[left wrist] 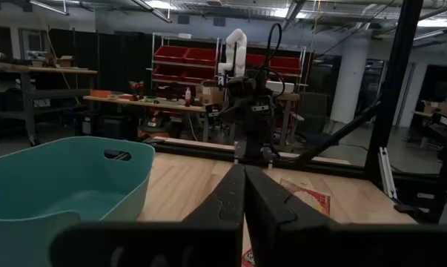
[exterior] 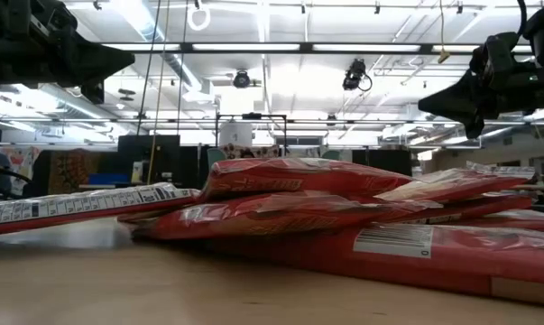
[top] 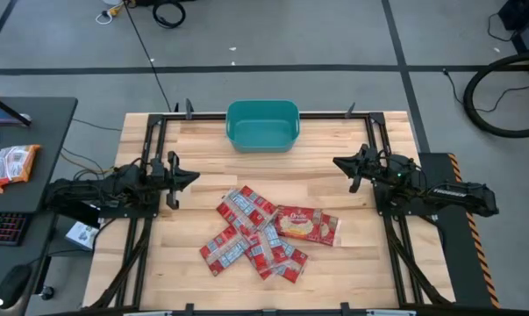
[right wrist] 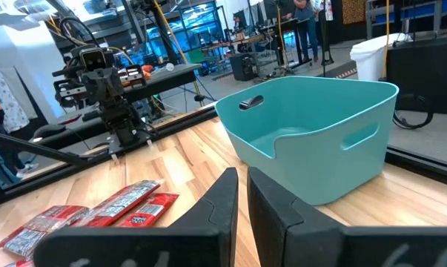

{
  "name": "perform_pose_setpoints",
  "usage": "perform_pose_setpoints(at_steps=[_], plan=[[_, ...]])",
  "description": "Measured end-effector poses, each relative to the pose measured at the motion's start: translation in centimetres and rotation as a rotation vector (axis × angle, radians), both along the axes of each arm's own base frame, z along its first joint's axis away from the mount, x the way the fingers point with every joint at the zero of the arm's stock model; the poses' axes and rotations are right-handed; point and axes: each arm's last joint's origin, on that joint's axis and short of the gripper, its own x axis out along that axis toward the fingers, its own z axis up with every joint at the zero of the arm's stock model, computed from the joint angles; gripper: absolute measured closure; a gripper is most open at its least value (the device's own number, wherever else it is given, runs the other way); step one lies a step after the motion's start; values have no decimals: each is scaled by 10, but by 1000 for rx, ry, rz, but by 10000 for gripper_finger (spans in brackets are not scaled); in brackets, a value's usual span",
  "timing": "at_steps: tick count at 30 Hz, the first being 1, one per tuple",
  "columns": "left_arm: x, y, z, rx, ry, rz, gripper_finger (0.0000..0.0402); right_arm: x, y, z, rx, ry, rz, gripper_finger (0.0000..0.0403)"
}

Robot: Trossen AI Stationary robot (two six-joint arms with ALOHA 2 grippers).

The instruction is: Sort popcorn bags into baskets

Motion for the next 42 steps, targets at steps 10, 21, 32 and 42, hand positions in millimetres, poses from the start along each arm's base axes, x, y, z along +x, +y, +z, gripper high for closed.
perform_pose_setpoints(at_steps=[10, 21, 32, 42], plan=[[0, 0, 0, 0, 0, 0, 392, 0, 0, 0, 0, 0, 0, 366], [0, 0, 1, -251, -53, -44, 392, 0, 0, 0, 0, 0, 0, 366], [0, 0, 1, -407, -78, -79, 392, 0, 0, 0, 0, 0, 0, 366], [-6, 0, 21, -358, -288, -114, 392, 0, 0, 7, 3, -83, -3, 366]])
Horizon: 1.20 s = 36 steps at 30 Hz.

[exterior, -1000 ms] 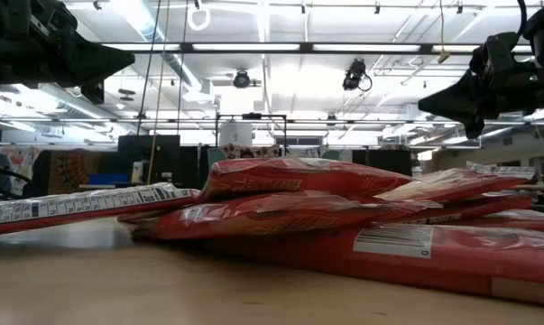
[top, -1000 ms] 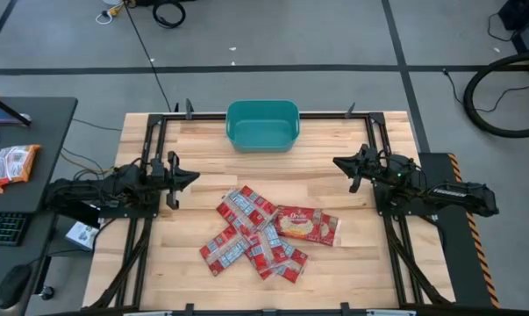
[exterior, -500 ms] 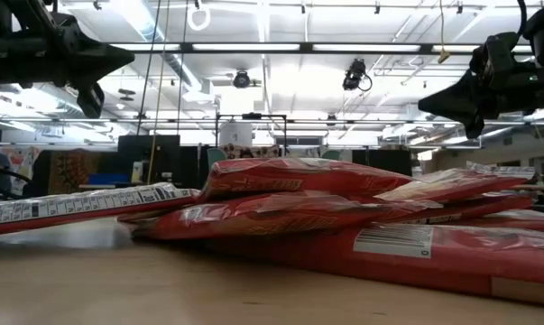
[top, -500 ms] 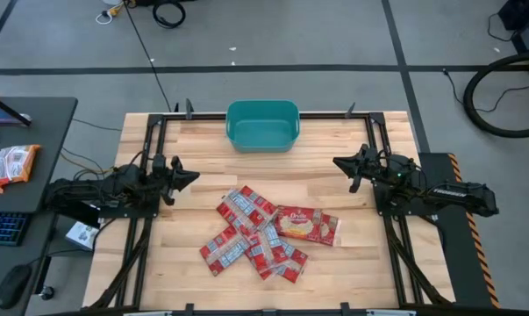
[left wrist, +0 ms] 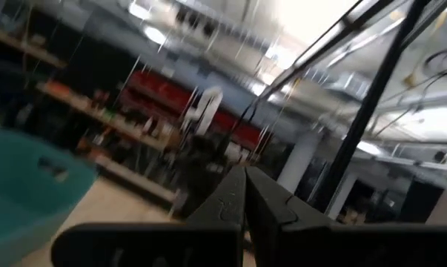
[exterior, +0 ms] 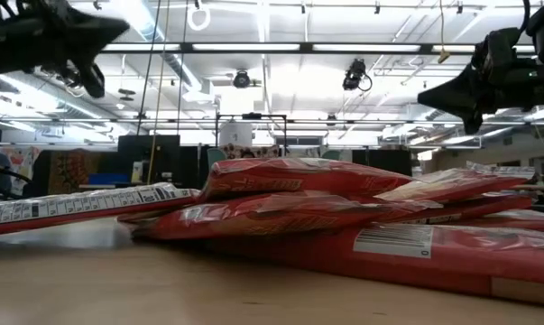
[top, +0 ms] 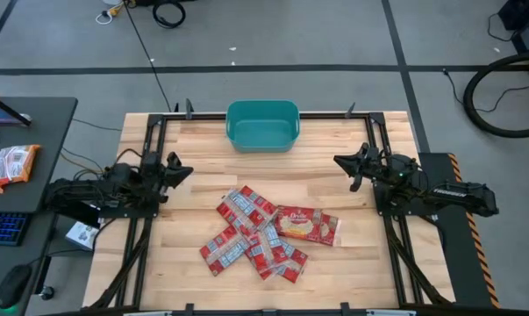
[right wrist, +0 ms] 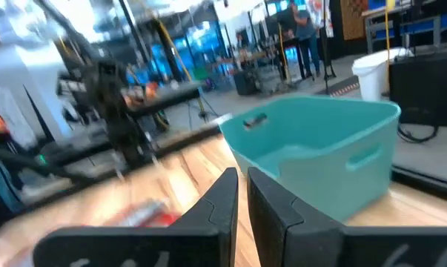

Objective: Sort popcorn bags into baskets
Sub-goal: Put the popcorn bag into the green bin

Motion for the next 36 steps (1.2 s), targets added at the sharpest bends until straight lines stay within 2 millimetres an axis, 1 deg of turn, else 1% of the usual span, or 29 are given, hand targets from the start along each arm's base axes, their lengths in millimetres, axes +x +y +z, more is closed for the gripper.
perform_pose_setpoints(at_steps=[3, 5, 9, 13, 16, 19, 23, 27, 30, 33, 36], plan=[[1, 0, 1, 9, 1, 1, 392, 0, 1, 6, 101, -106, 33, 366], [4, 0, -1, -2, 35, -3, 392, -1, 1, 10, 106, -154, 39, 366], [13, 0, -6, -15, 118, -9, 392, -1, 1, 13, 73, -176, 44, 366], [24, -2, -13, -39, 194, -87, 392, -1, 3, 14, 128, -197, 104, 366], [31, -4, -18, -24, 250, -156, 392, -1, 4, 14, 138, -196, 159, 366], [36, -5, -22, 29, 295, -197, 392, 1, 5, 13, 138, -178, 202, 366], [42, -7, -31, 18, 376, -246, 390, 4, 6, 9, 140, -130, 239, 366], [47, -15, -34, 22, 397, -309, 368, 9, 7, 6, 87, -79, 226, 366], [55, -23, -28, 49, 421, -363, 346, 13, 7, 10, 31, -98, 223, 366], [65, -33, -18, 148, 431, -405, 329, 17, 8, 15, -22, -131, 240, 366], [80, -42, -7, 232, 462, -433, 321, 22, 8, 15, -38, -139, 253, 366]])
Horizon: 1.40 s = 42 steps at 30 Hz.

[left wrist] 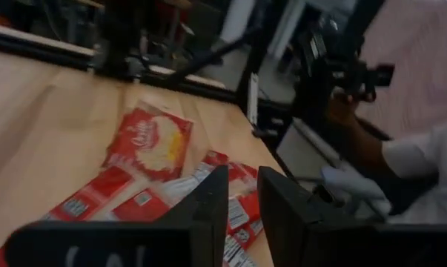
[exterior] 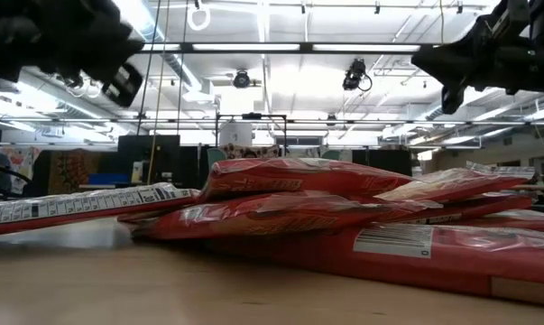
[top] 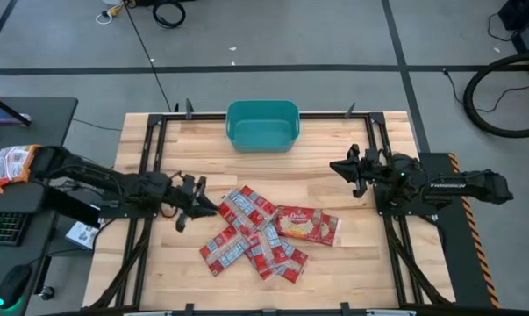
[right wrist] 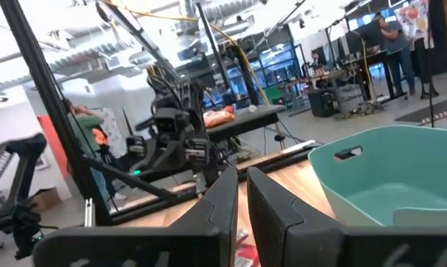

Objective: Sort popcorn bags into baskets
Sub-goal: Put the popcorn bag into the green bin

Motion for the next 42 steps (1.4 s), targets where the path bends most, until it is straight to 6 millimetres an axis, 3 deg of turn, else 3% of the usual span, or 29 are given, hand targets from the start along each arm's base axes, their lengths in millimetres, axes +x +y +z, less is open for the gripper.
perform_pose_setpoints(at_steps=[10, 15, 19, 23, 31, 42], plan=[[52, -21, 5, 185, 298, 76, 315, 19, 10, -9, 27, 124, 88, 366], [73, -35, 7, 217, 391, 45, 271, 32, 18, 1, -20, 146, 24, 366], [83, -46, 8, 196, 538, 40, 224, 45, 27, 11, -47, 164, 69, 366], [93, -72, 18, 222, 669, 38, 199, 57, 34, 11, -65, 244, 31, 366], [105, -125, 34, 334, 913, 198, 196, 81, 40, 18, -110, 349, -91, 366], [147, -179, 14, 275, 1032, 357, 196, 80, 44, 20, -254, 418, -105, 366]])
